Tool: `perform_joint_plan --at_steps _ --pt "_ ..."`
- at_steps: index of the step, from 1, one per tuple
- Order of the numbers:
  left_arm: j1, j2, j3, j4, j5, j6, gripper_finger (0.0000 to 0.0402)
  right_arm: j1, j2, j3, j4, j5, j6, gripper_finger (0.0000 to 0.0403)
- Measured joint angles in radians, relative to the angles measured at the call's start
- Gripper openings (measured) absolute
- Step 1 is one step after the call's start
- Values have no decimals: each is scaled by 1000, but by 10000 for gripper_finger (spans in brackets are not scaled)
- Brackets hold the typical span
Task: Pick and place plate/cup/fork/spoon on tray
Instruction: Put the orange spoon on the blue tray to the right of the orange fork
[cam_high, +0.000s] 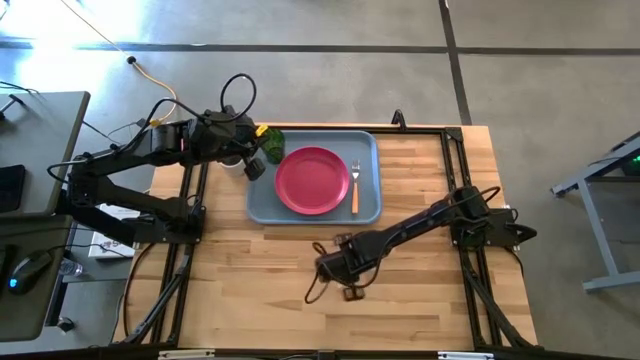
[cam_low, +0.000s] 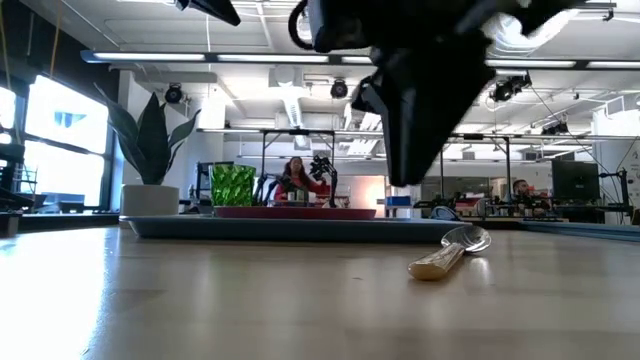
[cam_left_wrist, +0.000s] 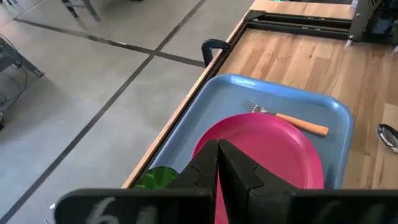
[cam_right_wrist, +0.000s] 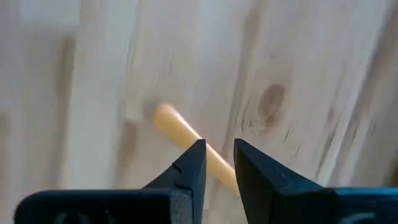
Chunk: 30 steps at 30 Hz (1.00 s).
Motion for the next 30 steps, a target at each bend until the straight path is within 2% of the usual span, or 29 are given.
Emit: perform_joint_plan --at_steps 3,11,16,24,30 --pt "0 0 0 0 4 2 3 0 0 24 0 0 294 74" --pt "0 -6 0 -2 128 102 3 3 -1 44 3 0 1217 74" --pt "0 -8 0 -8 134 186 3 23 -1 37 6 -2 1698 74" --pt "0 -8 0 -18 135 279 3 73 10 36 -22 26 1956 80" --pt "0 -8 0 -29 135 320 3 85 28 35 -99 31 2086 119"
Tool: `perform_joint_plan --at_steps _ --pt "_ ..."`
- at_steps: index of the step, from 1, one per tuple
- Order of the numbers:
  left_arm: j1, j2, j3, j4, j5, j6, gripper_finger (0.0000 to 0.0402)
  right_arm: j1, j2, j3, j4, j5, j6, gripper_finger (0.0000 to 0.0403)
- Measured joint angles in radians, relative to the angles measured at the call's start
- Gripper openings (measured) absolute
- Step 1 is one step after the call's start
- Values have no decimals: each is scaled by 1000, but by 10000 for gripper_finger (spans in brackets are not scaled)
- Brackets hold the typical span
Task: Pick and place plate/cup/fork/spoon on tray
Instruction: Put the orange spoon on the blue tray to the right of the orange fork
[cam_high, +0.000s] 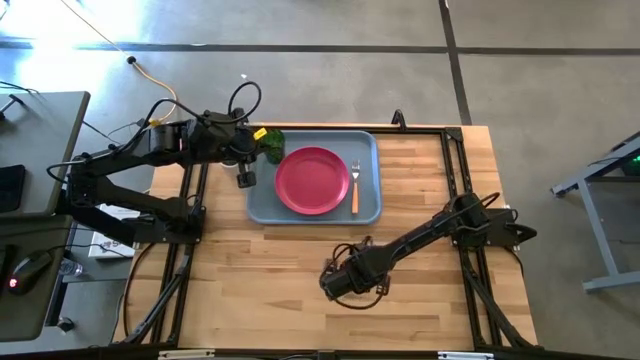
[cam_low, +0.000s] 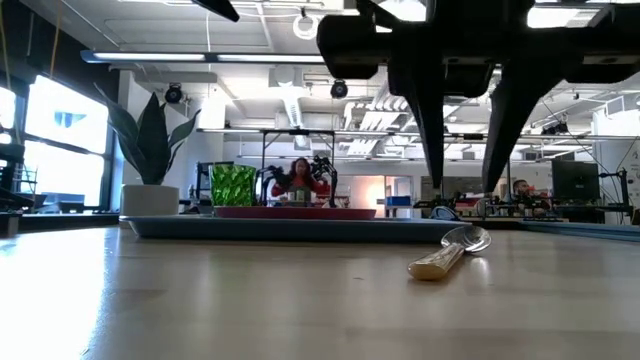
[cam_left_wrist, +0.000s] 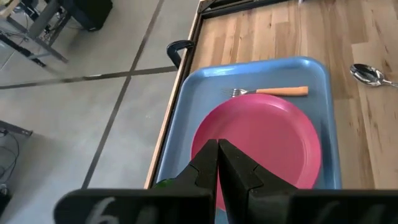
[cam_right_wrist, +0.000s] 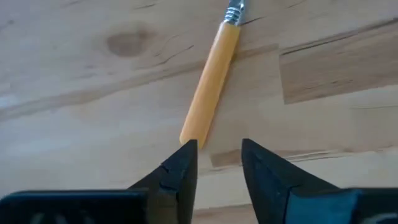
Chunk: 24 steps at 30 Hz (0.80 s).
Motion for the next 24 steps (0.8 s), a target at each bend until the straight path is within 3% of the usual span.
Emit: perform_joint_plan --at_steps 7,24 --pt "0 0 0 -2 -3 1 3 -35 7 0 -5 39 37 152" --pt "0 0 0 -3 -3 -5 3 -91 128 3 5 -45 40 154"
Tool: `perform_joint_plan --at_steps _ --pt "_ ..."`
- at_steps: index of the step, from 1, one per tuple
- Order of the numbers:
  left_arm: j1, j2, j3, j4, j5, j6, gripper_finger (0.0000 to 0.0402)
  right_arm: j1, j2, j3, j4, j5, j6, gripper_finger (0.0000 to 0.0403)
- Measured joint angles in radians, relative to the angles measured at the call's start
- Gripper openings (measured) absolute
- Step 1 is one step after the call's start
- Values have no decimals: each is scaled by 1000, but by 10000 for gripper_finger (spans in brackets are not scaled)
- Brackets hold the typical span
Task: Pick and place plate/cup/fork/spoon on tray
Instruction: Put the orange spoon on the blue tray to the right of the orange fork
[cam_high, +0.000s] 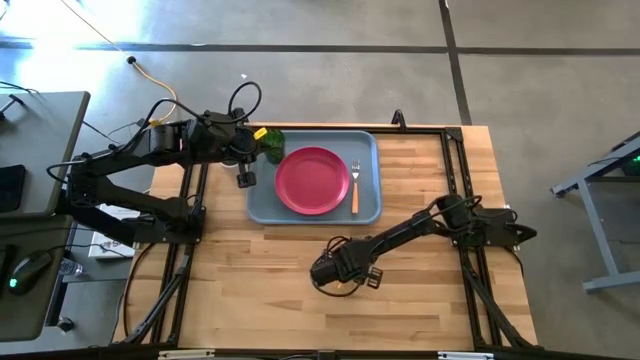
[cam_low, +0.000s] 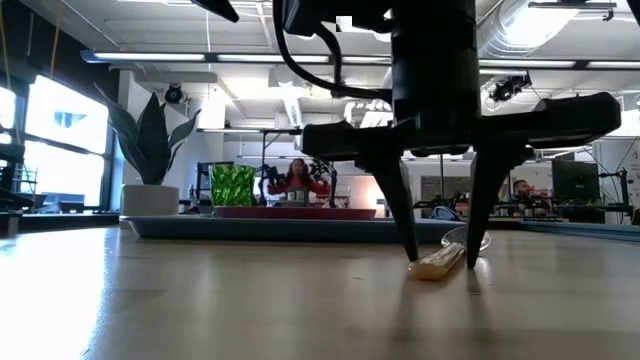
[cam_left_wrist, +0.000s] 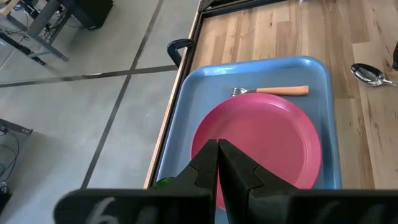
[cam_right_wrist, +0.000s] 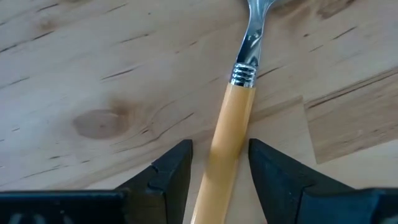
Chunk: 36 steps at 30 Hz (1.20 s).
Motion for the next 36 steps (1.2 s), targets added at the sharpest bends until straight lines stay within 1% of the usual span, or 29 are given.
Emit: perform_joint_plan --at_steps 4,6,8,14,16,22,28,31,34,36 --pt "0 0 0 0 0 0 3 -2 4 2 -4 -3 1 150" --pt "0 0 0 0 0 0 3 -2 5 1 -15 -8 6 139" --pt "0 0 0 0 0 -1 3 -3 6 1 -20 -19 7 119" --pt "0 0 0 0 0 -2 3 -3 8 2 -29 -26 5 43" --pt "0 0 0 0 0 -2 3 -3 8 1 -30 -26 3 26" --pt "0 0 0 0 0 -2 3 2 6 0 -29 -24 -1 25" --pt "0 0 0 0 0 -2 3 20 -17 -6 -12 1 6 27" --pt "0 0 0 0 0 -2 3 30 -17 19 -24 2 -1 26" --pt "0 0 0 -2 1 -2 3 40 -18 51 -22 49 -49 26" --pt "0 0 0 -5 1 -2 3 48 -18 86 -65 80 -70 26"
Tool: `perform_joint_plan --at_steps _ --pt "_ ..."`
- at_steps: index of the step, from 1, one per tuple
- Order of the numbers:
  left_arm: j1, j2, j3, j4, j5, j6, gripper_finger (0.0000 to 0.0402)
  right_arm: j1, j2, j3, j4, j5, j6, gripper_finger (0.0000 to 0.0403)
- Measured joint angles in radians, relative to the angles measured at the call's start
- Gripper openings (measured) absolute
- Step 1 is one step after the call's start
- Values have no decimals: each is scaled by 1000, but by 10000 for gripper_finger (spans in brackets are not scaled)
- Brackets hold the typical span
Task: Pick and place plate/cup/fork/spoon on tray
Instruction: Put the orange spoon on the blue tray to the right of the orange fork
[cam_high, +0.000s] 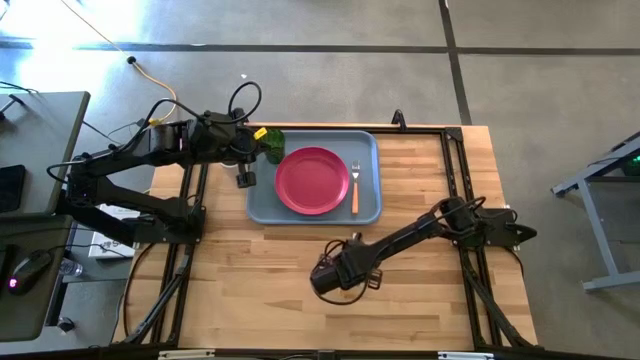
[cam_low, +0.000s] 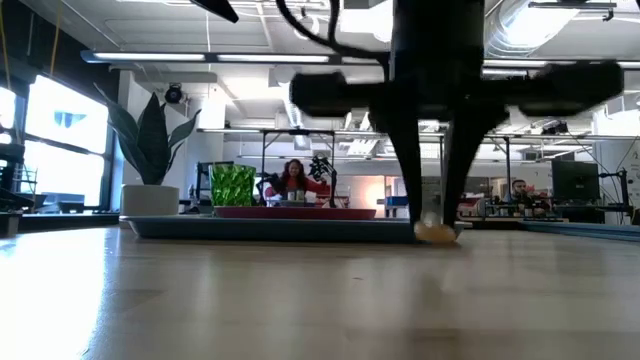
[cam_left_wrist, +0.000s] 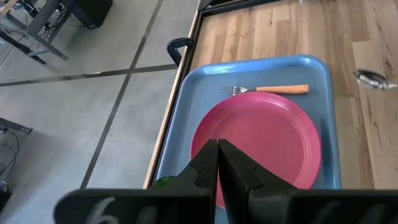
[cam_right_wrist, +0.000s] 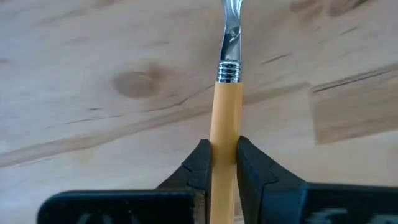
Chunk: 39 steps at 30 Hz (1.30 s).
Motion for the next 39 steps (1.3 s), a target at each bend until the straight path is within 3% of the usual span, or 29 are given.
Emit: perform_joint_plan --at_steps 9,15,23,39 --pt "0 0 0 -24 3 -26 3 -1 -4 198 -295 142 -50 26" --pt "0 0 0 -25 9 -27 3 -45 -5 322 -509 205 -172 26" --pt "0 0 0 -29 11 -27 3 -165 -44 334 -505 350 -497 26" --pt "35 0 0 -38 3 -36 3 -429 -88 223 -503 349 -1002 26"
